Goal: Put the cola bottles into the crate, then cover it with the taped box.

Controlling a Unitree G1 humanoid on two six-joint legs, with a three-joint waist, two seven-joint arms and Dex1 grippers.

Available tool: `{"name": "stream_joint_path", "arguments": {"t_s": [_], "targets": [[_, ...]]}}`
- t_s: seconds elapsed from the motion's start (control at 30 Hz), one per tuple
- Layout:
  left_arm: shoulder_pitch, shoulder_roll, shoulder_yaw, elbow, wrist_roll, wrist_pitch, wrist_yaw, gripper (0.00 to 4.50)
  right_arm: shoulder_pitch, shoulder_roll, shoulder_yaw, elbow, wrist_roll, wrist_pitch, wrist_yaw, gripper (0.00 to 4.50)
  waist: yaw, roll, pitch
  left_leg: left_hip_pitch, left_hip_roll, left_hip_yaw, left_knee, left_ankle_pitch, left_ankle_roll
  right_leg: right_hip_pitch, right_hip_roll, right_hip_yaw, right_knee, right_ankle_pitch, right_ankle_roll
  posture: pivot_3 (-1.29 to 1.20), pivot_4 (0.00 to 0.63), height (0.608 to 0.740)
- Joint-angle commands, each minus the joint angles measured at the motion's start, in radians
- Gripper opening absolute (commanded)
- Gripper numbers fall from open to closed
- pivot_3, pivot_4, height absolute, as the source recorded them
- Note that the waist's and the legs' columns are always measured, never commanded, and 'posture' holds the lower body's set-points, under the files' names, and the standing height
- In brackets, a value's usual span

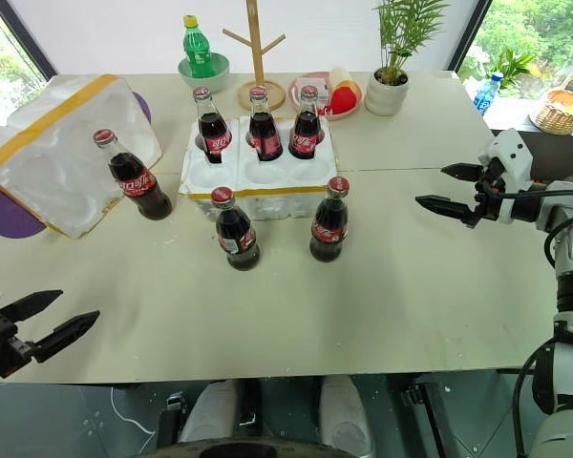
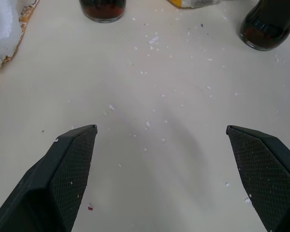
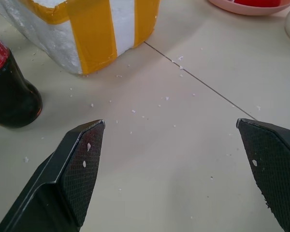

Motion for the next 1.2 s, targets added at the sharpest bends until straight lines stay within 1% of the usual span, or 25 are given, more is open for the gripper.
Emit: {"name": "stream_joint_path", "arguments": {"t_s": [0.03, 0.23, 0.33, 0.4, 0.5, 0.63, 0.73, 0.87, 1.0, 1.2], "targets": [[-0.002, -0.011, -0.019, -0.012, 0.040, -0.056, 0.005, 4.49, 0.003, -0.013, -0.025, -0.015, 0.004, -0.016, 0.000, 4.50, 0.000, 0.000, 0.000, 0.000, 0.000, 0.000, 0.000, 0.000, 0.000, 0.000, 0.000, 0.000, 0.000, 0.000, 0.000, 0.00, 0.150, 0.740], [-0.029, -0.024, -0.026, 0.000, 0.031, -0.036, 0.040, 4.49, 0.005, -0.016, -0.029, -0.022, 0.007, -0.011, -0.004, 4.50, 0.000, 0.000, 0.000, 0.000, 0.000, 0.000, 0.000, 0.000, 0.000, 0.000, 0.000, 0.000, 0.000, 0.000, 0.000, 0.00, 0.150, 0.740], [-0.046, -0.027, -0.020, -0.004, -0.009, 0.009, 0.067, 4.49, 0.002, -0.012, -0.026, -0.015, -0.009, -0.041, -0.026, 4.50, 0.000, 0.000, 0.000, 0.000, 0.000, 0.000, 0.000, 0.000, 0.000, 0.000, 0.000, 0.000, 0.000, 0.000, 0.000, 0.00, 0.150, 0.740], [-0.076, -0.026, -0.012, 0.000, -0.037, 0.033, 0.091, 4.49, -0.005, -0.014, -0.022, -0.015, -0.003, -0.033, -0.014, 4.50, 0.001, 0.000, 0.000, 0.000, 0.000, 0.000, 0.000, 0.000, 0.000, 0.000, 0.000, 0.000, 0.000, 0.000, 0.000, 0.00, 0.150, 0.740], [-0.133, -0.020, -0.006, 0.009, -0.061, 0.026, 0.104, 4.49, -0.037, -0.027, -0.032, -0.034, 0.034, 0.041, 0.016, 4.50, 0.002, 0.000, 0.000, 0.000, 0.000, 0.000, 0.000, 0.000, 0.000, 0.001, 0.000, 0.000, 0.000, 0.000, 0.000, 0.00, 0.150, 0.740], [-0.227, 0.005, -0.027, 0.031, -0.040, 0.024, 0.150, 4.49, -0.075, -0.054, -0.049, -0.094, 0.082, 0.129, 0.056, 4.50, 0.002, 0.000, 0.000, 0.000, 0.000, 0.000, 0.000, 0.000, 0.000, 0.001, 0.001, 0.000, 0.000, 0.000, 0.000, 0.00, 0.150, 0.740], [-0.389, 0.048, -0.096, 0.110, -0.016, 0.019, 0.185, 4.49, -0.137, -0.116, -0.051, -0.203, 0.194, 0.306, 0.167, 4.50, 0.008, 0.005, 0.001, 0.000, -0.001, -0.001, 0.000, 0.001, -0.001, 0.001, 0.001, 0.000, 0.001, 0.001, 0.000, 0.00, 0.150, 0.740], [-0.587, 0.068, -0.227, 0.261, 0.083, -0.039, 0.218, 4.49, -0.178, -0.169, -0.051, -0.331, 0.323, 0.473, 0.267, 4.50, 0.006, 0.006, 0.000, 0.000, -0.001, -0.001, 0.000, 0.001, -0.001, 0.001, 0.001, 0.000, 0.001, 0.001, 0.000, 0.00, 0.150, 0.740], [-0.749, 0.052, -0.361, 0.411, 0.184, -0.125, 0.220, 4.49, -0.219, -0.179, -0.059, -0.421, 0.408, 0.573, 0.281, 4.50, 0.002, 0.005, 0.000, 0.000, -0.001, -0.001, 0.000, 0.001, -0.001, 0.001, 0.001, 0.000, 0.001, 0.003, 0.003, 0.00, 0.150, 0.740], [-0.908, 0.023, -0.475, 0.590, 0.271, -0.226, 0.197, 4.49, -0.233, -0.150, -0.078, -0.500, 0.467, 0.607, 0.227, 4.50, 0.005, 0.005, 0.000, 0.000, 0.000, 0.000, 0.000, 0.001, -0.001, 0.000, 0.001, -0.001, 0.002, 0.003, 0.004, 0.00, 0.150, 0.740]]}}
